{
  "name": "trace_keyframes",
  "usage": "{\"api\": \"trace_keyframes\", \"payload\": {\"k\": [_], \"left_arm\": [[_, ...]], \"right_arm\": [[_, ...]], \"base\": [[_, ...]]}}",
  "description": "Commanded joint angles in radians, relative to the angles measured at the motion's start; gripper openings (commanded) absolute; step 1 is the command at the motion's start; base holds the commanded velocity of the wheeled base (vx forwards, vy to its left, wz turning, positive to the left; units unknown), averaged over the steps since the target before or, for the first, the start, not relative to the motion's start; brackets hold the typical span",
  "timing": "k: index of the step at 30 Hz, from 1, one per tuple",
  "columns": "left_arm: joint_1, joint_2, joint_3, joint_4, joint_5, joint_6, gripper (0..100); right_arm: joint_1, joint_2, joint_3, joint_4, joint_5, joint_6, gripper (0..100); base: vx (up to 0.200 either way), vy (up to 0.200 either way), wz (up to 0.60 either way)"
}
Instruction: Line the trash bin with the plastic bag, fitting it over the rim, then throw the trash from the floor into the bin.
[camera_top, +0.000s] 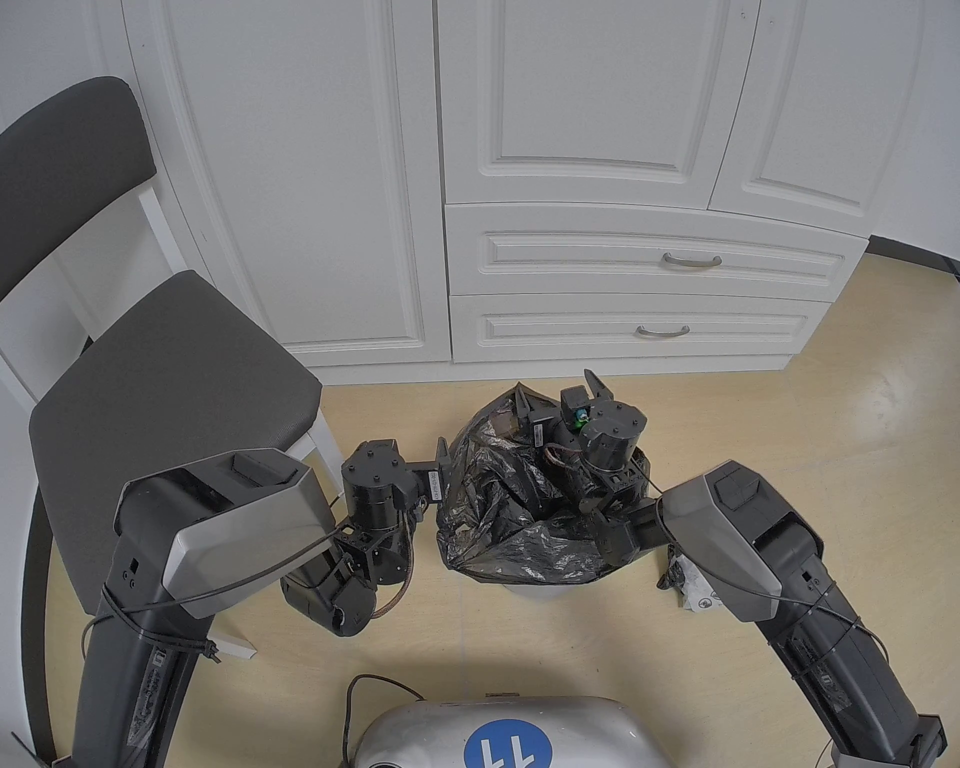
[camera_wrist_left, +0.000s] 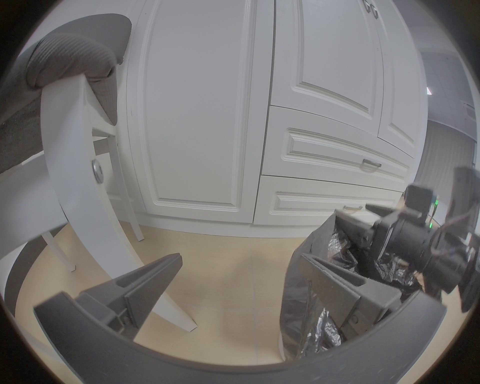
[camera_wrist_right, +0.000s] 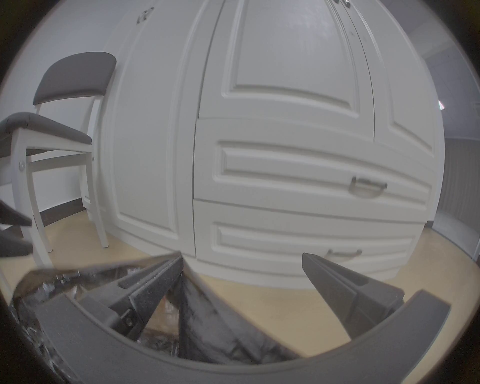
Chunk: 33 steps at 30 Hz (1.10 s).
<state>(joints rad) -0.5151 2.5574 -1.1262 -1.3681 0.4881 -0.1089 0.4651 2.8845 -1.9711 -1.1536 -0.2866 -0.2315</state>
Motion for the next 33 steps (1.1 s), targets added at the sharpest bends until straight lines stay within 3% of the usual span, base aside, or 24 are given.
{"api": "trace_keyframes", "payload": {"k": [1, 9, 11, 13, 15, 18, 22, 27, 29, 31, 33], "left_arm": [[-0.005, -0.019, 0.003, -0.002, 0.004, 0.000, 100], [-0.014, -0.051, 0.020, -0.003, 0.004, 0.000, 100], [-0.020, -0.063, 0.039, -0.005, 0.004, 0.000, 100], [-0.031, -0.079, 0.059, -0.005, 0.004, 0.002, 100], [-0.039, -0.091, 0.078, -0.003, 0.004, 0.005, 100], [-0.051, -0.117, 0.123, -0.011, 0.003, 0.006, 100], [-0.062, -0.140, 0.167, -0.011, -0.008, 0.012, 100], [-0.071, -0.158, 0.184, -0.003, -0.016, 0.009, 100], [-0.071, -0.184, 0.186, 0.037, -0.016, 0.008, 100], [-0.071, -0.215, 0.180, 0.110, -0.017, 0.000, 100], [-0.065, -0.287, 0.140, 0.294, -0.020, -0.040, 100]], "right_arm": [[-0.003, 0.053, -0.029, 0.006, -0.002, 0.029, 100], [-0.005, -0.057, -0.029, -0.023, -0.008, 0.069, 100], [-0.005, -0.142, 0.106, -0.054, -0.008, 0.069, 100], [0.001, -0.294, 0.377, -0.060, 0.009, 0.072, 100], [0.007, -0.395, 0.544, -0.055, 0.046, 0.072, 100], [0.017, -0.491, 0.687, -0.075, 0.127, 0.072, 100], [0.010, -0.568, 0.775, -0.060, 0.135, 0.064, 100], [-0.033, -0.746, 0.834, 0.284, 0.119, 0.069, 100], [-0.056, -0.791, 0.798, 0.465, 0.103, 0.126, 100], [-0.062, -0.803, 0.752, 0.568, 0.098, 0.192, 100], [-0.088, -0.809, 0.690, 0.686, 0.099, 0.253, 100]], "base": [[0.000, 0.000, 0.00], [0.000, 0.000, 0.00], [0.000, 0.000, 0.00], [0.000, 0.000, 0.00], [0.000, 0.000, 0.00], [0.000, 0.000, 0.00], [0.000, 0.000, 0.00], [0.000, 0.000, 0.00], [0.000, 0.000, 0.00], [0.000, 0.000, 0.00], [0.000, 0.000, 0.00]]}}
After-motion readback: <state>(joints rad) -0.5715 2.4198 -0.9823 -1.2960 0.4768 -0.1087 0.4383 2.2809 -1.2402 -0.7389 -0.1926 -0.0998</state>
